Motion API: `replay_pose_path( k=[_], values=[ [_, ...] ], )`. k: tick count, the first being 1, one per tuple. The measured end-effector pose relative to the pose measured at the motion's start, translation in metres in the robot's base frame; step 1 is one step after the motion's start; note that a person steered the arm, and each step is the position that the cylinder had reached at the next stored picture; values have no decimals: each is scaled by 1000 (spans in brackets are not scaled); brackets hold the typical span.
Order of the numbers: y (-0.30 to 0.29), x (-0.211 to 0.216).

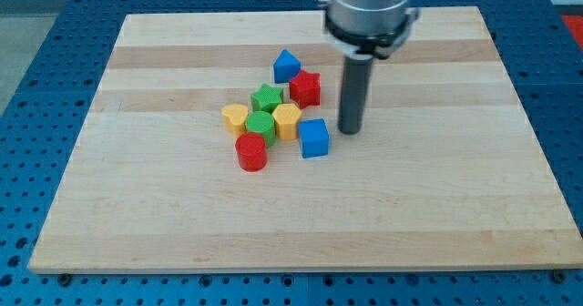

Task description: Place yellow hexagon to the left of the green star

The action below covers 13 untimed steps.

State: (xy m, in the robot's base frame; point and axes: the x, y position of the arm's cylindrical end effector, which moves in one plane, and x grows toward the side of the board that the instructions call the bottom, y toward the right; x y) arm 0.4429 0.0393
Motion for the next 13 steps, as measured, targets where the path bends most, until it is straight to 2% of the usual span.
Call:
replay_pose_path(
  k=[2, 3, 5, 7, 9, 11, 13],
  values=[
    [-76, -7],
    [-81, -12],
    [-78, -5],
    [-32, -28],
    [-23, -53],
    [-16, -47],
    [-68, -24]
  ],
)
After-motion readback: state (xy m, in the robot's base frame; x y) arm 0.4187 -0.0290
